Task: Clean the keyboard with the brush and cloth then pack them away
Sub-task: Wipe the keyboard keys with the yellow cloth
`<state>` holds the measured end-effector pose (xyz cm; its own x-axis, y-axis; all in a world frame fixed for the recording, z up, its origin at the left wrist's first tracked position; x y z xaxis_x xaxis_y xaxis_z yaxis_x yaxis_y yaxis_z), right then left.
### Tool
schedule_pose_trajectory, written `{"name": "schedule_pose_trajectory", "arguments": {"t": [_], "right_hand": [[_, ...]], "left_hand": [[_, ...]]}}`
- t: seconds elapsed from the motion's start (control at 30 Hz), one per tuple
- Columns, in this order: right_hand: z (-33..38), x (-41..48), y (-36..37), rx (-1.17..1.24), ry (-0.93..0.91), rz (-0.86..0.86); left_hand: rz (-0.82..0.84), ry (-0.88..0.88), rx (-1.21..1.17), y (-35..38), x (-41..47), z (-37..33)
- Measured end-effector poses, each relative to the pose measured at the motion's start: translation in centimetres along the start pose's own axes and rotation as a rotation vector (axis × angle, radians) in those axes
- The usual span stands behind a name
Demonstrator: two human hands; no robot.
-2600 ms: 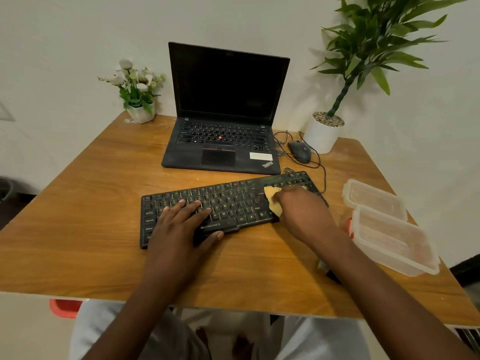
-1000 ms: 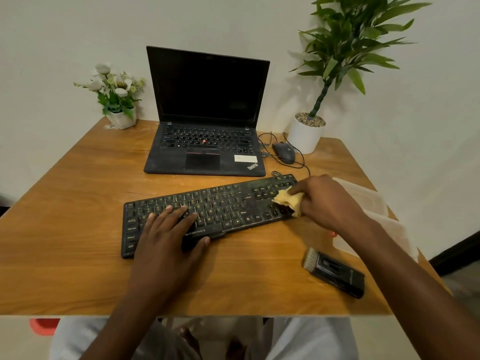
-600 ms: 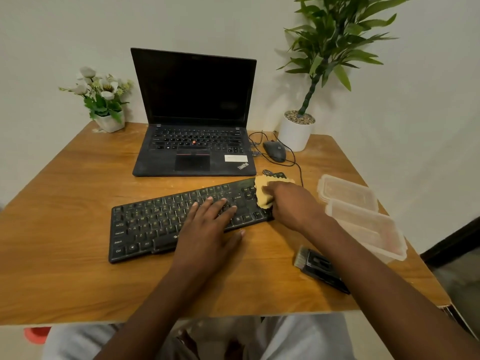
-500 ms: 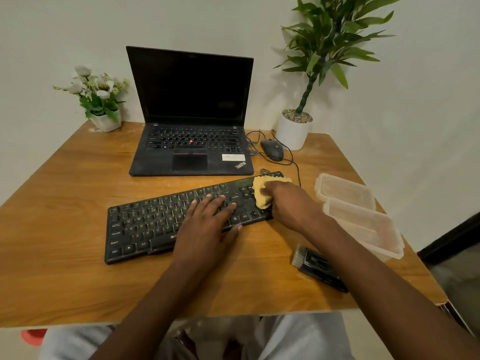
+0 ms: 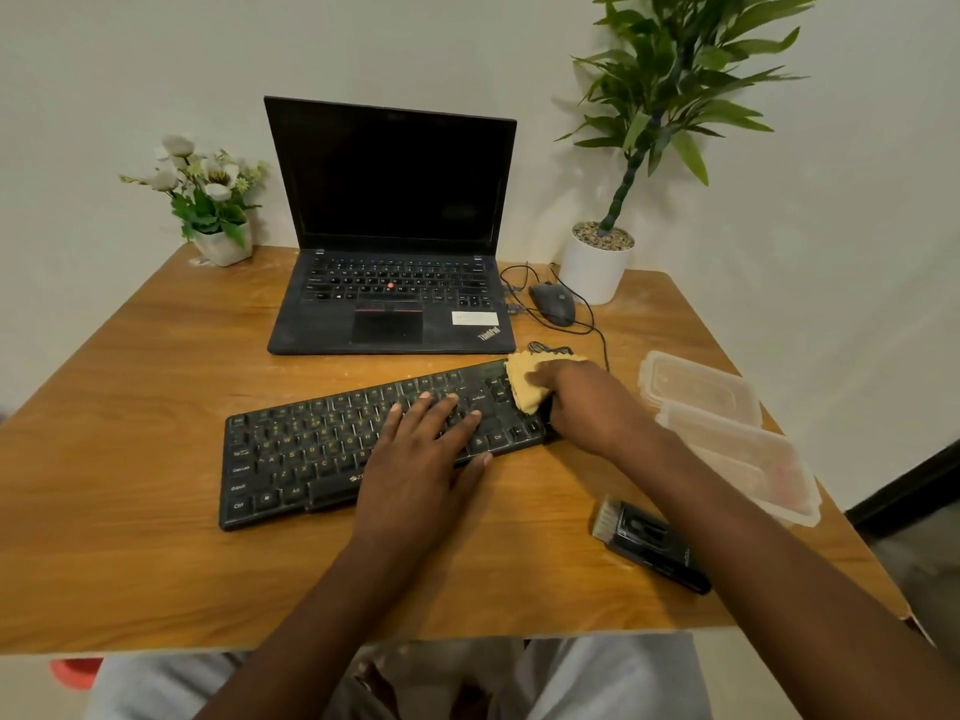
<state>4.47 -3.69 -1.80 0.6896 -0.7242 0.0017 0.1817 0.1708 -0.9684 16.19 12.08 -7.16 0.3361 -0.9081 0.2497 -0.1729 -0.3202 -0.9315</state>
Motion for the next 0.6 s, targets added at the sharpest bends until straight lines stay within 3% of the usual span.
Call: {"name": "schedule_pose_trajectory", "arguments": {"t": [0.13,0.33,0.5,0.6], "right_hand": [[0.5,-0.7,0.2,-0.137,-0.031,0.028],[-0.6,0.0,-2.2,-0.101,-0.078,0.228],[-1.5,1.6,-4.8,-0.075,0.005,-0.029],[0.3,1.8,-2.3,-0.099,-0.052,0.046]], "left_hand": [[-0.004,-0.003,-0.009,-0.1,0.0,0.0],[0.007,0.0,-0.013,-0.1,0.0,0.1],[0.005,0.001,-0.017,0.0,-0.1,0.1],[0.001,0.006,-0.01,0.0,-0.1,0.1]]}}
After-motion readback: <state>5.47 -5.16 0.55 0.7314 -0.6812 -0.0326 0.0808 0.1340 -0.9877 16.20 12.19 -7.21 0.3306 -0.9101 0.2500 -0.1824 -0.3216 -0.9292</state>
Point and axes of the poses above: each hand's wrist, its own x-axis towards the middle knuckle, its own y-axis out of the palm, z = x × y, the point moved 8 cm from there along x, towards the middle knuckle, and after that the axes turned 1 degree about -z, right-handed, at the moved point
